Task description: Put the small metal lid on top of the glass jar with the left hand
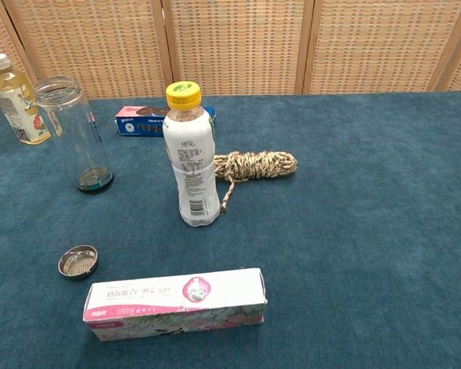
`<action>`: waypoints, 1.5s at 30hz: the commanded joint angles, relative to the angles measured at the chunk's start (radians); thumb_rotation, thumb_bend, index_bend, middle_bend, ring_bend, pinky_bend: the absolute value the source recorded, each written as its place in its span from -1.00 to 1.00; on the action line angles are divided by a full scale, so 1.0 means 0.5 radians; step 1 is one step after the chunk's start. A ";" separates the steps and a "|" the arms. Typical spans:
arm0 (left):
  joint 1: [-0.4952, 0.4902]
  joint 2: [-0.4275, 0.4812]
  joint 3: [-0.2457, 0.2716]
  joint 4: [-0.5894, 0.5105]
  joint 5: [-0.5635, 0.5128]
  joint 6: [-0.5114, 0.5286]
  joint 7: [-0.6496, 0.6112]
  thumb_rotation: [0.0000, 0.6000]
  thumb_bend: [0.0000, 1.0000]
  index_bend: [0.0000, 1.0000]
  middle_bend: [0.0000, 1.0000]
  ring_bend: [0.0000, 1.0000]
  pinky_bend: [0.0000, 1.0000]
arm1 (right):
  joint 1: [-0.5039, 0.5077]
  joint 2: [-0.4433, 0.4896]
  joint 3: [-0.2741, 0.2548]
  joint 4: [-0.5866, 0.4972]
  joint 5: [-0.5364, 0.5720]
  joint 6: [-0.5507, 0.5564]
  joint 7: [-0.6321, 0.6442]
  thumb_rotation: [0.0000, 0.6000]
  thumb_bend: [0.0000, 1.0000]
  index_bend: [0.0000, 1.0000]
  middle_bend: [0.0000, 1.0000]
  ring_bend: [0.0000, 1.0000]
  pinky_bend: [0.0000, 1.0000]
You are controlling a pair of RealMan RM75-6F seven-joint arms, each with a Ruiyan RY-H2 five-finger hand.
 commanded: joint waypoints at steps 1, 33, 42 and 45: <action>-0.002 -0.005 -0.003 -0.004 -0.005 -0.002 0.008 1.00 -0.17 -1.00 -1.00 -1.00 -1.00 | -0.001 -0.001 0.000 0.001 -0.002 0.002 -0.002 1.00 -0.80 -0.92 -1.00 -1.00 -1.00; -0.028 -0.040 0.006 -0.011 -0.002 -0.056 0.029 1.00 -0.45 -1.00 -1.00 -1.00 -1.00 | -0.003 -0.003 0.006 -0.007 0.026 -0.017 0.001 1.00 -0.80 -0.92 -1.00 -1.00 -1.00; -0.023 -0.076 -0.009 -0.010 0.000 -0.020 0.081 1.00 -0.53 -1.00 -1.00 -1.00 -1.00 | 0.005 -0.014 -0.008 -0.014 0.001 -0.027 -0.033 1.00 -0.80 -0.92 -1.00 -1.00 -1.00; -0.028 -0.082 -0.007 -0.016 -0.003 -0.032 0.092 1.00 -0.53 -1.00 -1.00 -1.00 -1.00 | 0.006 -0.016 -0.010 -0.019 0.000 -0.032 -0.043 1.00 -0.80 -0.92 -1.00 -1.00 -1.00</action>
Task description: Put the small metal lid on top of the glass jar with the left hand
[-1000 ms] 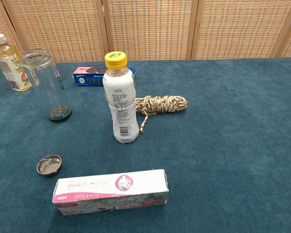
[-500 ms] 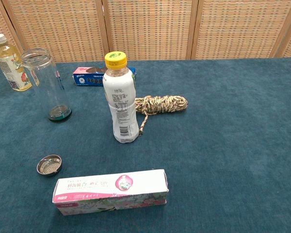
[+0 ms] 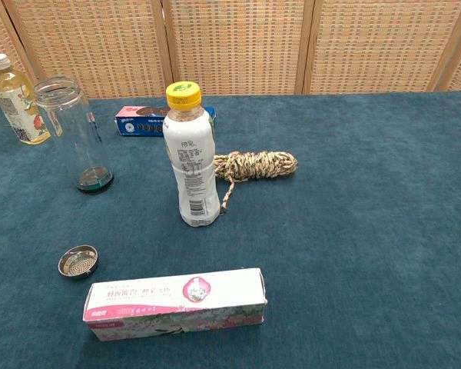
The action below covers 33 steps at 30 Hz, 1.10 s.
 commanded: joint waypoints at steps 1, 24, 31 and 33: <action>-0.007 -0.004 0.002 -0.011 -0.006 -0.019 0.002 1.00 -0.53 -1.00 -1.00 -1.00 -1.00 | 0.001 -0.002 -0.001 -0.003 0.001 -0.003 -0.007 1.00 -0.80 -0.92 -1.00 -1.00 -1.00; -0.310 0.127 0.006 -0.497 -0.137 -0.565 0.299 1.00 -0.51 -0.52 -1.00 -1.00 -1.00 | 0.003 0.010 -0.008 -0.014 -0.001 -0.015 0.009 1.00 -0.80 -0.92 -1.00 -1.00 -1.00; -0.408 0.078 0.000 -0.578 -0.258 -0.709 0.481 1.00 -0.51 -0.44 -1.00 -1.00 -1.00 | 0.004 0.012 -0.003 -0.011 0.013 -0.022 0.023 1.00 -0.80 -0.92 -1.00 -1.00 -1.00; -0.431 0.055 0.001 -0.578 -0.301 -0.736 0.540 1.00 -0.51 -0.40 -1.00 -1.00 -1.00 | 0.005 0.012 -0.001 -0.007 0.017 -0.024 0.032 1.00 -0.80 -0.92 -1.00 -1.00 -1.00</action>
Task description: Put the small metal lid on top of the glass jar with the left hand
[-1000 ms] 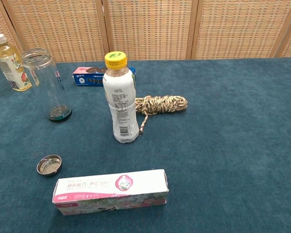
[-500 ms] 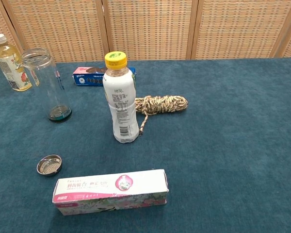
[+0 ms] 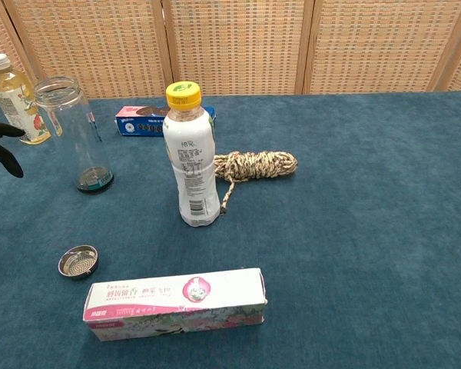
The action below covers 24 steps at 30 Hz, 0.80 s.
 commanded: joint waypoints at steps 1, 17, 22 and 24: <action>-0.043 -0.040 0.000 -0.009 -0.066 -0.049 0.084 1.00 -0.51 -0.38 -1.00 -1.00 -1.00 | 0.000 0.001 0.002 0.005 0.006 -0.003 0.009 1.00 -0.80 -0.92 -1.00 -1.00 -1.00; -0.181 -0.344 -0.027 0.209 -0.345 -0.124 0.320 1.00 -0.51 -0.18 -1.00 -1.00 -1.00 | 0.000 0.007 0.006 0.013 0.013 -0.004 0.045 1.00 -0.80 -0.92 -1.00 -1.00 -1.00; -0.215 -0.412 -0.033 0.255 -0.388 -0.117 0.365 1.00 -0.47 -0.13 -1.00 -1.00 -1.00 | 0.000 0.008 0.008 0.015 0.018 -0.005 0.055 1.00 -0.80 -0.92 -1.00 -1.00 -1.00; -0.223 -0.435 -0.031 0.265 -0.396 -0.112 0.377 1.00 -0.43 -0.10 -1.00 -1.00 -1.00 | -0.001 0.010 0.008 0.017 0.019 -0.003 0.061 1.00 -0.80 -0.92 -1.00 -1.00 -1.00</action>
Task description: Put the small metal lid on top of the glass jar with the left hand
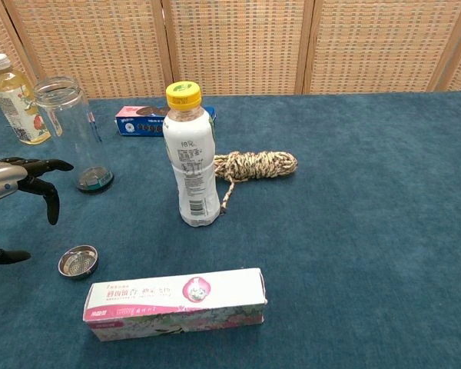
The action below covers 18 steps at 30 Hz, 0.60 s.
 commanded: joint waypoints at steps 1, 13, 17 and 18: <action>-0.017 -0.038 0.001 0.021 -0.017 0.010 0.021 1.00 -0.41 -0.09 -1.00 -1.00 -1.00 | -0.002 0.002 0.001 0.002 0.001 0.002 0.007 1.00 -0.80 -0.92 -1.00 -1.00 -1.00; -0.055 -0.161 0.014 0.087 -0.054 0.055 0.120 1.00 -0.33 -0.03 -1.00 -1.00 -1.00 | -0.003 0.007 -0.001 -0.001 -0.013 0.012 0.026 1.00 -0.80 -0.92 -1.00 -1.00 -1.00; -0.070 -0.204 0.021 0.119 -0.088 0.065 0.175 1.00 -0.28 -0.01 -1.00 -1.00 -1.00 | -0.004 0.009 -0.002 -0.003 -0.014 0.012 0.035 1.00 -0.80 -0.92 -1.00 -1.00 -1.00; -0.073 -0.216 0.022 0.125 -0.098 0.065 0.180 1.00 -0.27 -0.01 -1.00 -1.00 -1.00 | -0.003 0.010 -0.002 -0.003 -0.013 0.010 0.038 1.00 -0.80 -0.92 -1.00 -1.00 -1.00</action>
